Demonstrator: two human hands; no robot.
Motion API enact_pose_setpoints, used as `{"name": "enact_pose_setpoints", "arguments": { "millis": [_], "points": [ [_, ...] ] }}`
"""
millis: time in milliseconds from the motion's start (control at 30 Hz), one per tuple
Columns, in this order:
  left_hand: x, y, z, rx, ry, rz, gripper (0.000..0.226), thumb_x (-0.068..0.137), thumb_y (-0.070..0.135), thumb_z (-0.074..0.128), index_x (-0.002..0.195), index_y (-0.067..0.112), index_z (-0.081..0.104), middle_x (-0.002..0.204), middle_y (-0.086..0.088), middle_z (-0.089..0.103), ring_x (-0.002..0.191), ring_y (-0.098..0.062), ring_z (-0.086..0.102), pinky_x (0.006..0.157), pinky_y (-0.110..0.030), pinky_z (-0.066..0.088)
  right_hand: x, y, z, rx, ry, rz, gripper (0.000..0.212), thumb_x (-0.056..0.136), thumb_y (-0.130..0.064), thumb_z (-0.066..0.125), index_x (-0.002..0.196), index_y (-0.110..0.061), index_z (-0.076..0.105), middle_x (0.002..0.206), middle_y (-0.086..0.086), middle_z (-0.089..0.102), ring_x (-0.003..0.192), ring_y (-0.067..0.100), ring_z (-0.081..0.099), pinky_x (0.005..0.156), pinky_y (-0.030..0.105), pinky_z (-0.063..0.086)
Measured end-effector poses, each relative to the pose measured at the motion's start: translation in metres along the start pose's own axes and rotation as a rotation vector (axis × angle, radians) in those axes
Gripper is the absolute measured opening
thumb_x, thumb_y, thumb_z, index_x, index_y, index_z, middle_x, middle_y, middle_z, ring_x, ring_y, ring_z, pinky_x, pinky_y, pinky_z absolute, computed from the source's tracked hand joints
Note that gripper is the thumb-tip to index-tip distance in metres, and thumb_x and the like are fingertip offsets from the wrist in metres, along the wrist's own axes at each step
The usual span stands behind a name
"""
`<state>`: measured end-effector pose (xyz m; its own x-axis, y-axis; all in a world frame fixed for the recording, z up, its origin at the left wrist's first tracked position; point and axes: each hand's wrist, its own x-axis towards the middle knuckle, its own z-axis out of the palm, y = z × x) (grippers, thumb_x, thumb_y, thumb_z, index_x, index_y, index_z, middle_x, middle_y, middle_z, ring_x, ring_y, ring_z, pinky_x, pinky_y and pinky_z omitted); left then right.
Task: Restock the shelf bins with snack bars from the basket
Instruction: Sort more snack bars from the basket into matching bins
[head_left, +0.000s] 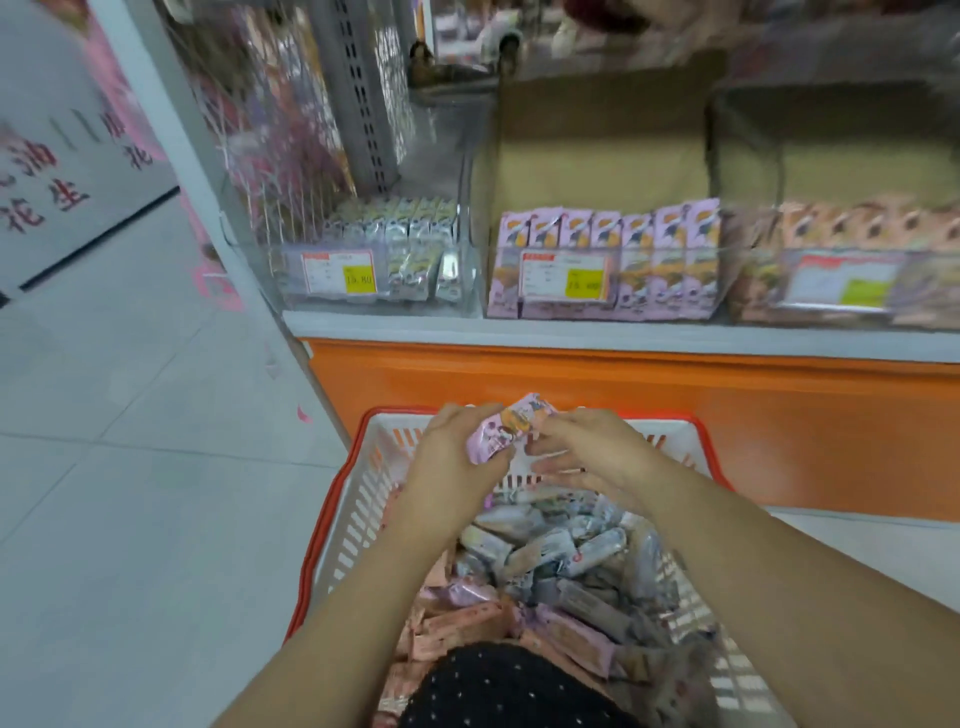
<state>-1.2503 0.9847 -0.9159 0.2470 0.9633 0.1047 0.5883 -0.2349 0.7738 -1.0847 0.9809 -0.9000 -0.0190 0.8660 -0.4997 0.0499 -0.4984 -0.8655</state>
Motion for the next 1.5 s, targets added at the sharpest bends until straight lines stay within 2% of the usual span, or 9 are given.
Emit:
{"name": "enact_pose_setpoints", "arguments": {
  "millis": [233, 300, 400, 500, 667, 833, 1200, 1367, 1500],
  "points": [
    [-0.001, 0.107, -0.034, -0.192, 0.010, 0.217, 0.046, 0.086, 0.016, 0.068, 0.123, 0.037, 0.051, 0.111, 0.013, 0.049, 0.093, 0.028, 0.043, 0.076, 0.005, 0.032, -0.067, -0.070, -0.008, 0.481, -0.001, -0.221, 0.015, 0.095, -0.017, 0.056, 0.106, -0.008, 0.060, 0.087, 0.013, 0.062, 0.069, 0.021, 0.060, 0.053, 0.025, 0.051],
    [0.004, 0.132, -0.037, -0.310, -0.002, 0.173, 0.045, 0.086, 0.019, 0.068, 0.128, 0.030, 0.053, 0.111, 0.021, 0.049, 0.095, 0.022, 0.048, 0.078, 0.001, 0.036, -0.076, -0.087, -0.014, 0.556, 0.020, -0.284, 0.013, 0.095, -0.013, 0.055, 0.107, -0.010, 0.059, 0.079, 0.007, 0.062, 0.064, 0.017, 0.064, 0.052, 0.023, 0.052],
    [0.017, 0.151, -0.032, -0.584, 0.033, 0.049, 0.031, 0.090, 0.025, 0.063, 0.121, 0.030, 0.061, 0.111, 0.020, 0.057, 0.099, 0.007, 0.057, 0.082, -0.008, 0.044, -0.079, -0.105, -0.024, 0.560, 0.068, -0.356, 0.034, 0.092, -0.010, 0.059, 0.125, -0.013, 0.050, 0.098, 0.008, 0.065, 0.083, 0.021, 0.068, 0.058, 0.027, 0.055],
    [0.033, 0.149, -0.022, -0.711, 0.168, -0.062, 0.016, 0.093, 0.026, 0.058, 0.103, 0.035, 0.066, 0.113, 0.012, 0.065, 0.106, -0.002, 0.059, 0.092, -0.020, 0.045, -0.067, -0.112, -0.037, 0.372, 0.179, -0.366, 0.047, 0.086, -0.018, 0.068, 0.130, -0.018, 0.050, 0.119, 0.008, 0.064, 0.103, 0.025, 0.065, 0.080, 0.038, 0.057],
    [0.070, 0.112, -0.026, -0.257, 0.498, -0.122, 0.031, 0.094, 0.022, 0.054, 0.125, 0.023, 0.060, 0.138, -0.005, 0.043, 0.130, -0.018, 0.037, 0.097, -0.019, 0.031, -0.033, -0.137, -0.048, 0.144, 0.332, -0.463, 0.048, 0.085, -0.022, 0.070, 0.129, -0.015, 0.054, 0.108, 0.003, 0.069, 0.097, 0.018, 0.067, 0.089, 0.040, 0.054],
    [0.093, 0.083, -0.017, 0.007, 0.474, -0.077, 0.038, 0.090, 0.023, 0.059, 0.128, 0.029, 0.057, 0.154, -0.005, 0.015, 0.140, -0.025, 0.011, 0.110, -0.051, 0.029, 0.033, -0.180, -0.031, -0.042, 0.412, -0.564, 0.044, 0.087, -0.020, 0.068, 0.127, -0.013, 0.051, 0.095, -0.001, 0.066, 0.087, 0.016, 0.064, 0.082, 0.037, 0.053],
    [0.106, 0.067, -0.014, -0.073, 0.533, -0.095, 0.028, 0.090, 0.024, 0.059, 0.116, 0.031, 0.062, 0.152, -0.002, 0.017, 0.137, -0.017, 0.011, 0.109, -0.050, 0.028, 0.142, -0.207, -0.015, -0.333, 0.576, -0.498, 0.022, 0.081, -0.029, 0.072, 0.077, -0.024, 0.050, 0.082, -0.005, 0.061, 0.089, 0.022, 0.064, 0.084, 0.037, 0.052],
    [0.105, 0.072, -0.011, -0.091, 0.495, -0.118, 0.032, 0.090, 0.024, 0.058, 0.121, 0.031, 0.056, 0.154, 0.004, 0.008, 0.139, -0.019, 0.007, 0.111, -0.043, 0.025, 0.141, -0.203, -0.014, -0.599, 0.619, -0.535, 0.020, 0.087, -0.034, 0.065, 0.081, -0.018, 0.057, 0.085, 0.006, 0.062, 0.085, 0.026, 0.057, 0.080, 0.038, 0.048],
    [0.103, 0.077, -0.012, -0.097, 0.448, -0.138, 0.037, 0.090, 0.025, 0.057, 0.126, 0.030, 0.052, 0.155, 0.006, 0.002, 0.138, -0.017, 0.005, 0.111, -0.040, 0.022, 0.132, -0.200, -0.008, -0.811, 0.582, -0.483, 0.024, 0.092, -0.028, 0.054, 0.114, -0.017, 0.053, 0.109, 0.007, 0.064, 0.103, 0.030, 0.058, 0.086, 0.039, 0.049]
  ]
}}
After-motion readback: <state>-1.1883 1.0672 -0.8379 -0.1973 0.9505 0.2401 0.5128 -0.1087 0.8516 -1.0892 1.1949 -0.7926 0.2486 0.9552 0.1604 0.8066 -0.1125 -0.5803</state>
